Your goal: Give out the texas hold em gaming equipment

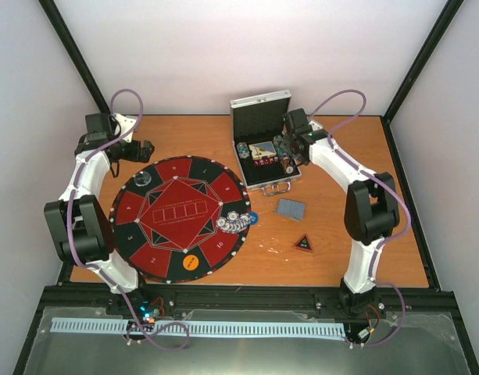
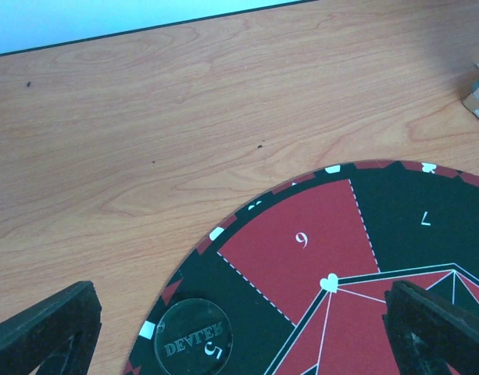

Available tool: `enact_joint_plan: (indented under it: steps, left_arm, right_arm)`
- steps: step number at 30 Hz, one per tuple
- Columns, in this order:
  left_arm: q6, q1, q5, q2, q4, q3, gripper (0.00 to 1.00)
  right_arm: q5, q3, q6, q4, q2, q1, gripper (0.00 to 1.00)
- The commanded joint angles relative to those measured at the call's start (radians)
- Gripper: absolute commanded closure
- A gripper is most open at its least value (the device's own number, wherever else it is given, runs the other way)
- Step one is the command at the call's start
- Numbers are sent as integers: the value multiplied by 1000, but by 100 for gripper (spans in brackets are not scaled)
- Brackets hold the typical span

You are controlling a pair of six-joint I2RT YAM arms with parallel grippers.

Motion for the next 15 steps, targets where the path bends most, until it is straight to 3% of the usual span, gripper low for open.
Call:
enact_joint_plan:
  steps: [1, 15]
  left_arm:
    - [-12, 8, 30, -40, 35, -15, 0]
    - [6, 8, 18, -31, 36, -30, 0]
  right_arm:
    - [11, 67, 208, -68, 108, -1, 29]
    - [19, 100, 311, -141, 191, 4, 26]
